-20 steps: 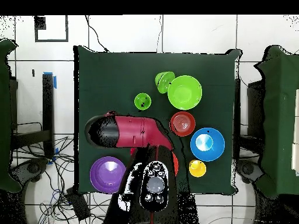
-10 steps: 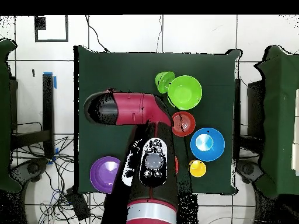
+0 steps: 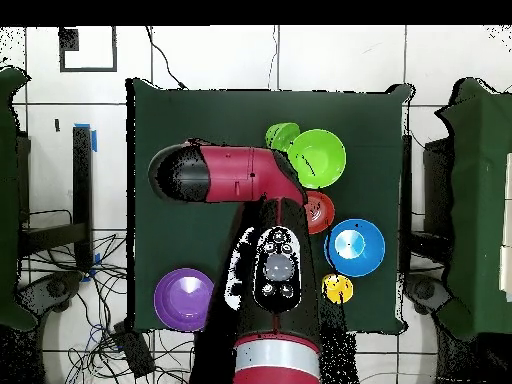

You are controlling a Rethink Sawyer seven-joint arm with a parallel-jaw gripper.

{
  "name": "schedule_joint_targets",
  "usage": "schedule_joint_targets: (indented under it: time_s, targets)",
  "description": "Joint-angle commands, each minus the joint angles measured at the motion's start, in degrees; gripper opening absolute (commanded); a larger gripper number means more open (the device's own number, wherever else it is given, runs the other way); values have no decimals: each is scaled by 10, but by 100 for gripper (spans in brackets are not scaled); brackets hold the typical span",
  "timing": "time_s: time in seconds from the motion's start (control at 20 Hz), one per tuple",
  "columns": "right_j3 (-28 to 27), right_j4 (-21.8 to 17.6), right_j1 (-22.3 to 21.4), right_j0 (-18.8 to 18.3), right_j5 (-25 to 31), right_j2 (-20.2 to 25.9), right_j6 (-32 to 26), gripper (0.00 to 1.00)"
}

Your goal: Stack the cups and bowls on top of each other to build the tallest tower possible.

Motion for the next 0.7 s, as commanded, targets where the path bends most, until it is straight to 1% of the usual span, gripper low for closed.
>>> schedule_joint_targets:
  time_s: [0.05, 0.25, 0.35, 0.55, 0.7]
  targets:
    - [50, -59, 2, -33, 19, 71, -101, 0]
    - [98, -77, -19, -57, -10, 85, -111, 0]
    - [111, -88, -22, -69, -24, 93, -112, 0]
    - [124, -116, -15, -87, -51, 103, -102, 0]
    - [123, -130, -6, -85, -63, 102, -80, 0]
